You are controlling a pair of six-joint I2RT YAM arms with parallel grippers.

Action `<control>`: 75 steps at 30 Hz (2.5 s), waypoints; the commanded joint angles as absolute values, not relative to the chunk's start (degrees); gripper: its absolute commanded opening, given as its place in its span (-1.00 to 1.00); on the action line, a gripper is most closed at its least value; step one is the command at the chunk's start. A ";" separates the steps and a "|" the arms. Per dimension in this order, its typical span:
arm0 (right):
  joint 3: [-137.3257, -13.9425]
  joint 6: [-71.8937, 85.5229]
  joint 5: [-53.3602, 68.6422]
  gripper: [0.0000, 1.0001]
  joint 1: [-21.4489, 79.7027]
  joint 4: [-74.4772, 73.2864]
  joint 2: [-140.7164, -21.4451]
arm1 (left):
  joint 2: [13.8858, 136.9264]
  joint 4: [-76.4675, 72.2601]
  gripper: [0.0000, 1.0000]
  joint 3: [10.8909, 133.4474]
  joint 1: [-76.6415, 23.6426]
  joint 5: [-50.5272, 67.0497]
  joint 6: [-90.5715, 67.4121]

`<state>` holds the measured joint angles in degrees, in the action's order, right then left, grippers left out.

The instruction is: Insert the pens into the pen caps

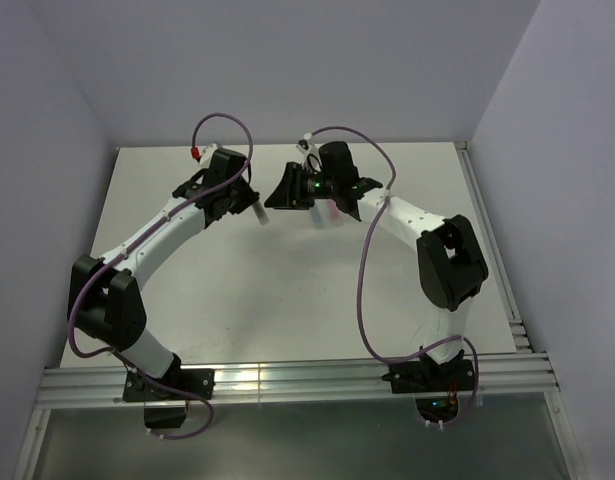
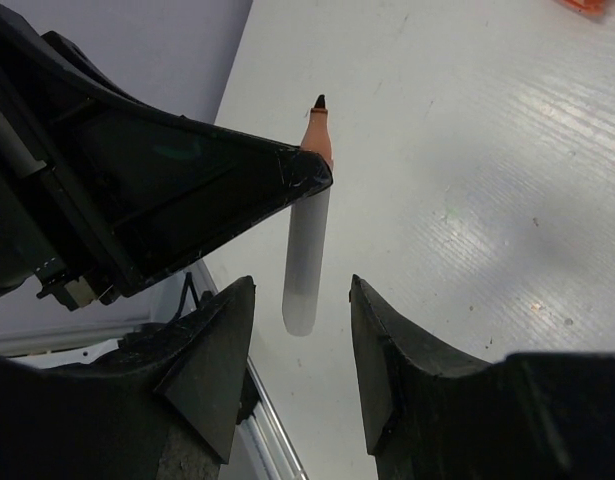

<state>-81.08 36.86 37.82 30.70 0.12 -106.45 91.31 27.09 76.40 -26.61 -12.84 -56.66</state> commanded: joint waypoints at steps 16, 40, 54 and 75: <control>-83.58 39.29 36.82 0.02 31.82 3.25 -110.21 | 89.38 23.29 -1.00 79.19 -28.91 -10.63 -58.18; -82.00 40.78 39.46 -0.31 32.26 4.22 -109.07 | 91.67 21.44 -0.99 80.16 -31.73 -11.34 -59.24; -82.79 39.11 38.76 -1.00 32.25 1.94 -108.72 | 91.93 21.09 -0.99 79.80 -32.17 -11.16 -59.33; -78.40 34.63 37.35 -1.00 29.80 -1.32 -104.24 | 92.81 29.08 0.03 88.93 -26.64 -17.13 -63.36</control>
<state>-80.05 36.18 38.11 30.65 -1.19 -107.98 92.62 27.62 84.51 -28.91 -14.92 -61.36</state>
